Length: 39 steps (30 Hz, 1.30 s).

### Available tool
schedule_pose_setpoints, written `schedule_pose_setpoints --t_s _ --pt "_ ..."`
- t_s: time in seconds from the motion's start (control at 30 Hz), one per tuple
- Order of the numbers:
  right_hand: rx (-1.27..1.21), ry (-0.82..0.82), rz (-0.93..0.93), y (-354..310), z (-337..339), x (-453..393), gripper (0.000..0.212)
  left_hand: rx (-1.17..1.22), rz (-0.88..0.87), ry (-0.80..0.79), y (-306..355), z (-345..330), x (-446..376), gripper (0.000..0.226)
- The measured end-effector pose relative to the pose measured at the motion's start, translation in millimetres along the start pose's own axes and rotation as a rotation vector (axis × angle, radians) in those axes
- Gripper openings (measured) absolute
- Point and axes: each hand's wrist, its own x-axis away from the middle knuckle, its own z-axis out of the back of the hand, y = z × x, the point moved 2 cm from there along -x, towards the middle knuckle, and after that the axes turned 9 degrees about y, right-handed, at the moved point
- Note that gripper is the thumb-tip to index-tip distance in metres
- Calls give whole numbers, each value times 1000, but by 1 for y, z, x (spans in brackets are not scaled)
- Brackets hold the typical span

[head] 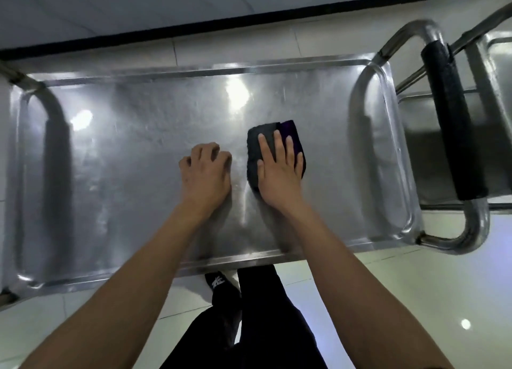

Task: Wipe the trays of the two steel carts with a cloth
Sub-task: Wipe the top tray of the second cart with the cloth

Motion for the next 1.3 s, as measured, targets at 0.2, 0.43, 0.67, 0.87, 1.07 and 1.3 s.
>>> schedule_pose_setpoints --t_s 0.2,0.43,0.67,0.87,1.07,1.3 --pt "-20 20 74 -22 3 -129 58 -61 -31 36 0 -6 2 27" --pt "5 104 127 -54 -4 -196 58 22 15 59 3 -5 2 31" --pt "-15 86 130 -48 -6 -150 58 42 -37 -60 -12 5 4 44" --pt "4 31 61 -29 -12 -18 56 14 -53 -160 -22 14 21 44" --pt "75 56 41 -25 -23 145 56 -19 -62 -143 -38 23 69 45" --pt "107 21 -30 -46 -34 214 56 7 -118 -167 -53 24 100 51"
